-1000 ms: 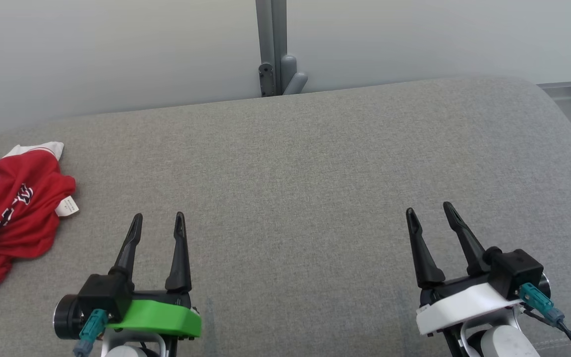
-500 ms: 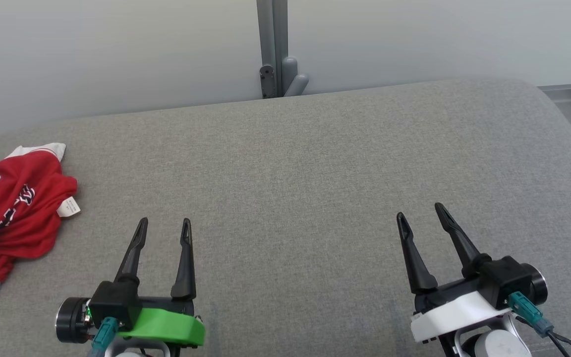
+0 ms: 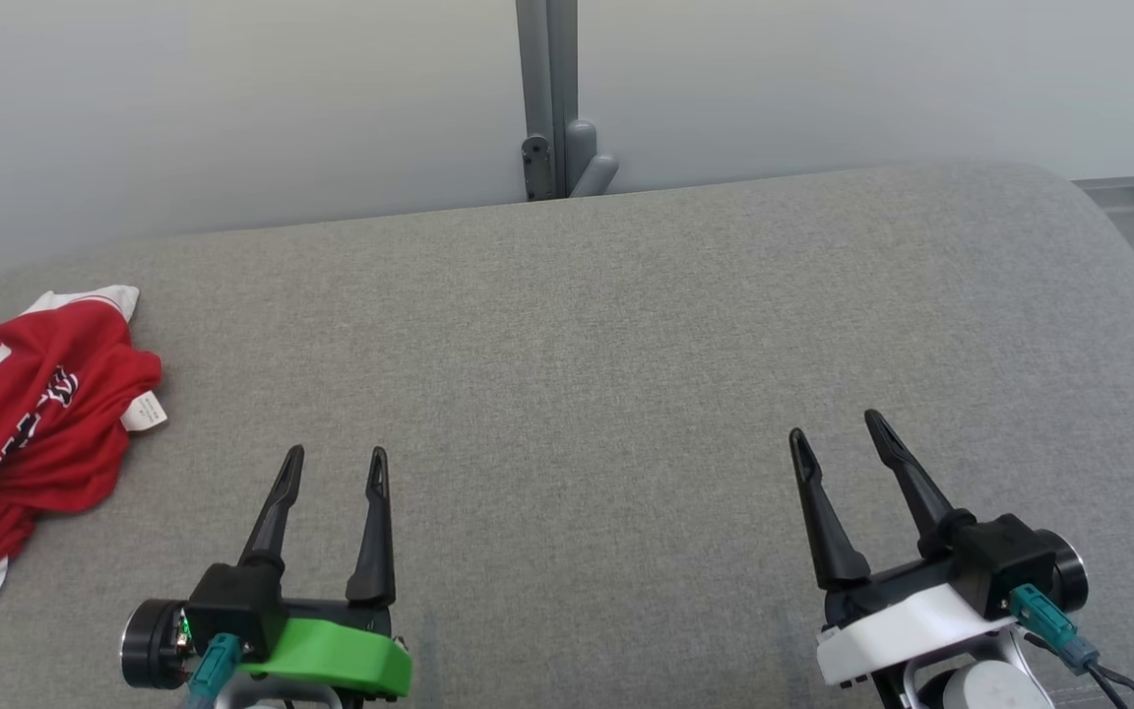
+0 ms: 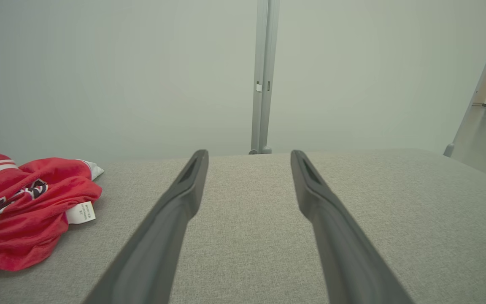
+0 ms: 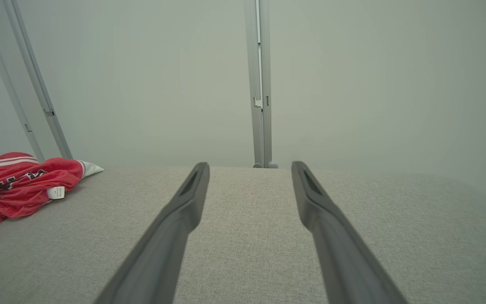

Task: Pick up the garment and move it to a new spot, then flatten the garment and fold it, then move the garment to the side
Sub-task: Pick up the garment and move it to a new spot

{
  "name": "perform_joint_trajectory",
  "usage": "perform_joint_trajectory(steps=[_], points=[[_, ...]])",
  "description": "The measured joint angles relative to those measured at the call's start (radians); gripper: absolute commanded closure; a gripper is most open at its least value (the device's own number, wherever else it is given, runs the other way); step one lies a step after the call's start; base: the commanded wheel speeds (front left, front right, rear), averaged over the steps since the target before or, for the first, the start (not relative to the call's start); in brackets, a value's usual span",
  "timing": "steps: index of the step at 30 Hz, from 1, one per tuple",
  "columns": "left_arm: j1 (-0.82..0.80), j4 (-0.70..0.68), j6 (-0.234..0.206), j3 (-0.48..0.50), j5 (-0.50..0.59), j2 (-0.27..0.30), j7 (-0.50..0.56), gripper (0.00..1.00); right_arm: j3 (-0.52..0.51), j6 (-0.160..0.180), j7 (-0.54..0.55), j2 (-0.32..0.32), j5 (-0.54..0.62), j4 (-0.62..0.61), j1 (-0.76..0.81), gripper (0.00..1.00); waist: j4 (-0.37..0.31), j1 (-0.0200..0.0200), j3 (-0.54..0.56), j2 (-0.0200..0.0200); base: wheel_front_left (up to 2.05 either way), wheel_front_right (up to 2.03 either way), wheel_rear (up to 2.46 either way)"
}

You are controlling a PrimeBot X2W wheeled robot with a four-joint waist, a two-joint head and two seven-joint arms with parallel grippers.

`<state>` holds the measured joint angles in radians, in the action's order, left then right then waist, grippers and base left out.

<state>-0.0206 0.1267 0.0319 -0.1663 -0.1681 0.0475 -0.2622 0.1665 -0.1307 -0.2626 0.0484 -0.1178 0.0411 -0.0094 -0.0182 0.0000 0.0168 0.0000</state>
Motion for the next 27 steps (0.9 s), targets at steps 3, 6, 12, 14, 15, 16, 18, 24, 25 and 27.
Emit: perform_joint_trajectory(steps=[3, 6, 12, 14, 15, 16, 18, 24, 25, 27], points=[[0.0, 0.002, 0.0, -0.001, 0.0, 0.0, 0.0, 0.0, 0.001, 0.0, 0.0, 0.0, 0.0, 0.0, 0.001, 0.0, 0.003, 0.0, 0.001, 0.0, 0.0, 0.0, 0.0], [0.0, 0.004, 0.0, -0.005, -0.006, 0.0, 0.0, 0.0, 0.004, 0.0, 0.0, 0.002, 0.0, 0.0, 0.005, 0.0, 0.012, 0.0, 0.001, 0.0, 0.0, 0.0, 0.0], [0.004, 0.005, -0.026, -0.004, -0.01, 0.0, 0.0, 0.0, -0.002, 0.0, 0.0, 0.003, -0.001, 0.003, 0.018, 0.0, 0.049, 0.0, 0.002, 0.0, 0.0, 0.0, 0.0], [0.008, 0.004, -0.039, -0.001, -0.01, 0.0, 0.0, 0.0, 0.0, 0.0, 0.0, 0.002, -0.001, 0.003, 0.018, 0.0, 0.066, 0.0, 0.002, 0.0, 0.0, 0.0, 0.0], [0.009, 0.004, -0.043, 0.001, -0.01, 0.0, 0.0, 0.0, 0.002, 0.0, 0.0, 0.003, -0.001, 0.003, 0.018, 0.0, 0.076, 0.0, 0.002, 0.0, 0.0, 0.0, 0.0], [0.009, 0.004, -0.047, 0.004, -0.012, 0.0, 0.0, 0.0, 0.004, 0.0, 0.0, 0.003, -0.001, 0.003, 0.018, 0.0, 0.086, 0.0, 0.001, 0.0, 0.0, 0.0, 0.0], [0.01, 0.004, -0.059, 0.015, -0.016, 0.0, 0.0, 0.0, 0.009, 0.0, 0.0, 0.003, -0.002, 0.007, 0.018, 0.0, 0.106, 0.0, 0.001, 0.0, 0.0, 0.0, 0.0], [0.029, 0.003, -0.078, 0.043, -0.031, 0.001, 0.0, 0.0, 0.017, 0.0, 0.0, 0.002, -0.01, 0.016, 0.019, 0.0, 0.156, 0.0, 0.002, 0.0, 0.0, 0.0, 0.0], [0.034, 0.003, -0.08, 0.046, -0.034, 0.001, 0.0, 0.0, 0.017, 0.0, 0.0, 0.002, -0.01, 0.017, 0.019, 0.0, 0.166, 0.0, 0.002, 0.0, 0.0, 0.0, 0.0], [0.037, 0.002, -0.081, 0.049, -0.043, 0.001, 0.0, 0.0, 0.017, 0.0, 0.0, 0.002, -0.011, 0.019, 0.02, 0.0, 0.185, 0.0, 0.002, 0.0, 0.0, 0.0, 0.0]])
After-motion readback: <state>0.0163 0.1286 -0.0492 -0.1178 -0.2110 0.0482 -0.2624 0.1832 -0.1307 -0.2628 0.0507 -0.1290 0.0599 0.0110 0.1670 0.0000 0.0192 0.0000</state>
